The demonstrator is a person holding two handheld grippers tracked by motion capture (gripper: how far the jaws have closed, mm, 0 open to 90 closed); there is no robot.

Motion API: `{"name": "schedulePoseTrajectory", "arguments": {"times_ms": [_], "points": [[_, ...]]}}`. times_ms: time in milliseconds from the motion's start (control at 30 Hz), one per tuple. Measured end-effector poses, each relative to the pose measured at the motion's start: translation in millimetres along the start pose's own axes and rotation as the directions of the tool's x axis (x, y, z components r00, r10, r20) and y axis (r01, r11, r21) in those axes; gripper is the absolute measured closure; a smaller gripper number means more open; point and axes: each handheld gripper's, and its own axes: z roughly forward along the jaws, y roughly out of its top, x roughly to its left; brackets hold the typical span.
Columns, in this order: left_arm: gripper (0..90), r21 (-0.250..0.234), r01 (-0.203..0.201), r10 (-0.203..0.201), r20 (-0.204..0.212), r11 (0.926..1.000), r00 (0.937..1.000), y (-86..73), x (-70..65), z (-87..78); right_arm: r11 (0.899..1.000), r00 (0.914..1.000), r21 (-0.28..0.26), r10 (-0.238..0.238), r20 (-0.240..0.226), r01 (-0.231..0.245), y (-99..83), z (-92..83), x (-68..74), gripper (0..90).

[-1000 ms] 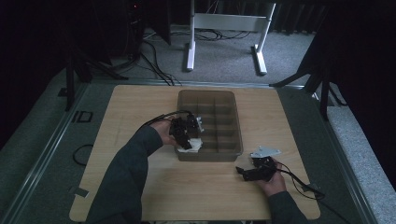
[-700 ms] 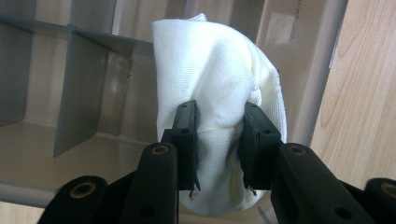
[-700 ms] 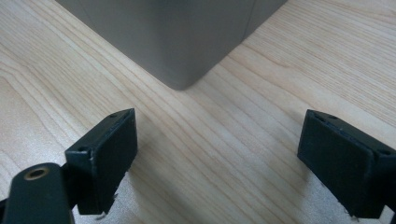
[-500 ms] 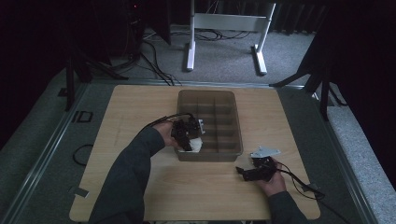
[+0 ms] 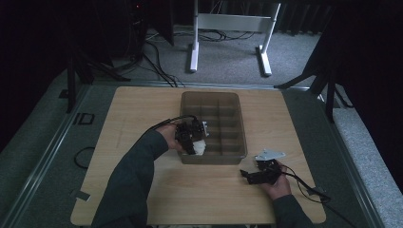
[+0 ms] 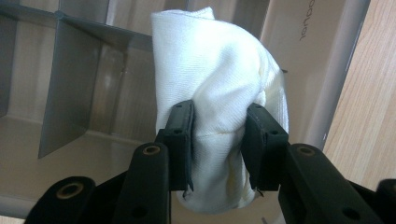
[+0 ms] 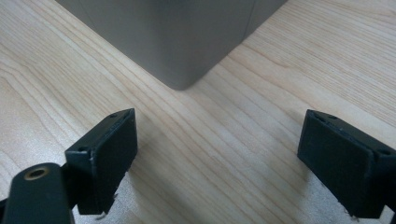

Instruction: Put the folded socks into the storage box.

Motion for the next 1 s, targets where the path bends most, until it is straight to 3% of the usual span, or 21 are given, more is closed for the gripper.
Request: {"name": "schedulePoseTrajectory", "arguments": {"times_ms": [600,1000], "points": [[51.1,-0.016,0.004,-0.005,-0.04,0.9999,0.9992,-7.3,-3.4,-12.5,1.0,1.0,0.0,0.0,0.0,0.0,0.0,0.0,0.0,11.6],[55.1,-0.077,0.0,-0.003,-0.045,0.997,0.999,-12.3,-5.4,-27.0,1.0,1.0,0.0,0.0,0.0,0.0,0.0,0.0,0.0,11.6]]}}
